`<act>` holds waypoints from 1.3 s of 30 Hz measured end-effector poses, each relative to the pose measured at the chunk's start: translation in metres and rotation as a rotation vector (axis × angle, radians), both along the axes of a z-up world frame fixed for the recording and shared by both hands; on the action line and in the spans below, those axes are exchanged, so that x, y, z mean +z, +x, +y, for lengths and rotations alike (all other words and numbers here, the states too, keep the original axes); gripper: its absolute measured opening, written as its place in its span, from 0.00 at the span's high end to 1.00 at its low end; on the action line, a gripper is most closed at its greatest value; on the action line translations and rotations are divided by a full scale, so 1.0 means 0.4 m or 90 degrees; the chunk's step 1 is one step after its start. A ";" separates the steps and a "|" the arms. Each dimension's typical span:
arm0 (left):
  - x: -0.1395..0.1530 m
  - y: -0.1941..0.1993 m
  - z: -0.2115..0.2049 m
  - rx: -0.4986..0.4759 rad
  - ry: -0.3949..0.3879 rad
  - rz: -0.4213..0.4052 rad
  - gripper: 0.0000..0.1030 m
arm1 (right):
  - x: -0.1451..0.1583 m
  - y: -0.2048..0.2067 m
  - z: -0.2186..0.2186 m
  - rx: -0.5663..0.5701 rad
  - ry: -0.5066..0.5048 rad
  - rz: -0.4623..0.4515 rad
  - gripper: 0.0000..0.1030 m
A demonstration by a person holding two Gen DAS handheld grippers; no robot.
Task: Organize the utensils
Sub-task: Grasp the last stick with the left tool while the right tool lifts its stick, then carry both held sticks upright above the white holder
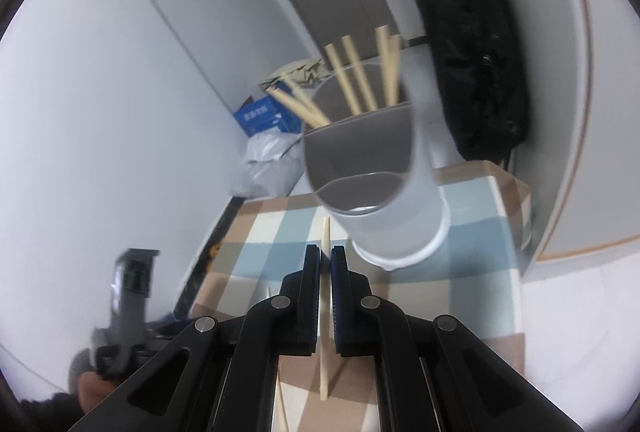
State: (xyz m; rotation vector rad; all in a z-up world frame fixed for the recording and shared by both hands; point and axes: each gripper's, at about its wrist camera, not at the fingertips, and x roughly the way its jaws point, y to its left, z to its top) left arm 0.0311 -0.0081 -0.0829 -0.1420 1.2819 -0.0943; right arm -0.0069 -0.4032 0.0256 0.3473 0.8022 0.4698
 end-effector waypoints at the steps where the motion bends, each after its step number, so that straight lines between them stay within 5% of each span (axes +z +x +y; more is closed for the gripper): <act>1: -0.003 0.005 -0.005 0.004 0.002 0.006 0.23 | 0.001 -0.002 -0.006 -0.004 0.001 -0.002 0.96; 5: -0.027 0.026 -0.039 0.007 0.043 0.041 0.27 | 0.024 -0.017 -0.047 -0.011 0.001 -0.016 0.96; 7: -0.047 0.032 -0.046 0.009 0.073 0.072 0.42 | 0.030 -0.023 -0.055 -0.013 -0.006 -0.022 0.96; 14: -0.039 0.044 -0.048 0.015 0.087 0.083 0.65 | 0.041 -0.039 -0.070 -0.016 0.018 -0.037 0.96; 19: -0.038 0.055 -0.066 0.008 0.076 0.091 0.97 | 0.043 -0.042 -0.069 -0.013 0.015 -0.038 0.95; 24: -0.036 0.046 -0.063 0.012 0.071 0.066 0.99 | 0.041 -0.045 -0.072 -0.012 0.013 -0.035 0.95; 31: 0.047 -0.006 -0.044 0.022 0.009 -0.037 0.99 | 0.045 -0.045 -0.066 -0.013 0.003 -0.044 0.96; 39: 0.203 -0.141 -0.028 -0.017 -0.039 -0.264 0.99 | 0.040 -0.063 -0.044 -0.001 -0.022 -0.051 0.96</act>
